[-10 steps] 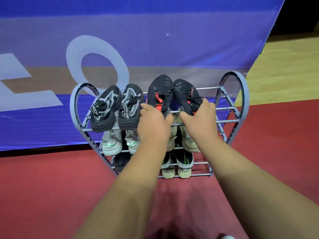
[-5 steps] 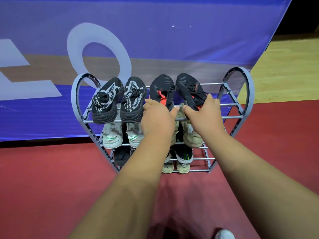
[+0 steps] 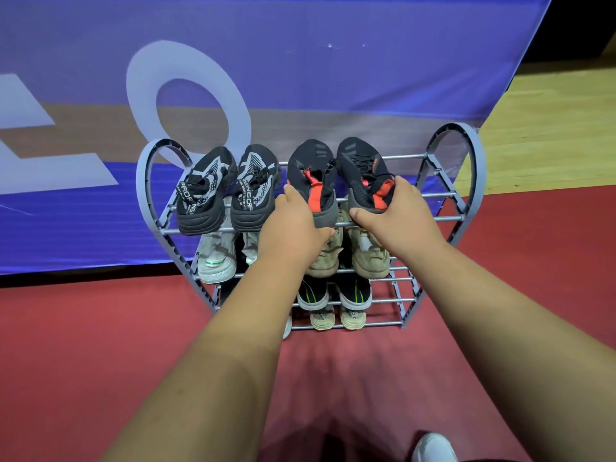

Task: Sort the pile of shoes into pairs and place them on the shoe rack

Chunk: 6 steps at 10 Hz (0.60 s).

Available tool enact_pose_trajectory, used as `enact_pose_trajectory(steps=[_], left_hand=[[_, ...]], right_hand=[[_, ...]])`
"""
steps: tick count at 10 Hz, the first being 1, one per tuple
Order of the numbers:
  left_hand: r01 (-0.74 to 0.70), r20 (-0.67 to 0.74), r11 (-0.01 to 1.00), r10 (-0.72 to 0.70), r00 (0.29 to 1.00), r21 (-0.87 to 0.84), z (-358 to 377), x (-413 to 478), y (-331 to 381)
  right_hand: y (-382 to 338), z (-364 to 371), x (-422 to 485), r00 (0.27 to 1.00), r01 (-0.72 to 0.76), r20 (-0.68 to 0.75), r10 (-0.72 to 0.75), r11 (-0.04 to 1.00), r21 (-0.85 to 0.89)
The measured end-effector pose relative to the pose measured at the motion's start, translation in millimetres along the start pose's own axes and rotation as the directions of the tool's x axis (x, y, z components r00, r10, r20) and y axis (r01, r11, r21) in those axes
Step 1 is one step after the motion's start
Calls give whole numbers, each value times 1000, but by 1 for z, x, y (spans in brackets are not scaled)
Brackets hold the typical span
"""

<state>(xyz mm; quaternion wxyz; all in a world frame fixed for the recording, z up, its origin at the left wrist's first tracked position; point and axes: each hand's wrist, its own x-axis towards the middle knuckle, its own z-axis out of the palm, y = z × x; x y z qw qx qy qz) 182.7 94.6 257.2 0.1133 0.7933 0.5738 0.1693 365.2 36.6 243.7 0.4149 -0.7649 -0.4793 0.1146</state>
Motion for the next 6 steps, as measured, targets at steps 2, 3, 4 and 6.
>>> enact_pose_trajectory(steps=[2,3,4,6], left_hand=[[-7,-8,1000,6,1000,-20,1,-5,-1],[-2,15,994,4,1000,-105,-4,-10,-3],[-6,31,988,11,999,-153,-17,-24,-6],[-4,143,981,32,989,-193,-68,-84,-13]], right_hand=[[-3,-1,-4,1000,-15,-2,15,999,-33],[-9,-2,-9,999,-51,9,51,998,-47],[-21,-12,-24,999,-31,-12,30,996,-81],[-51,-44,-84,995,-77,59,85,989,-124]])
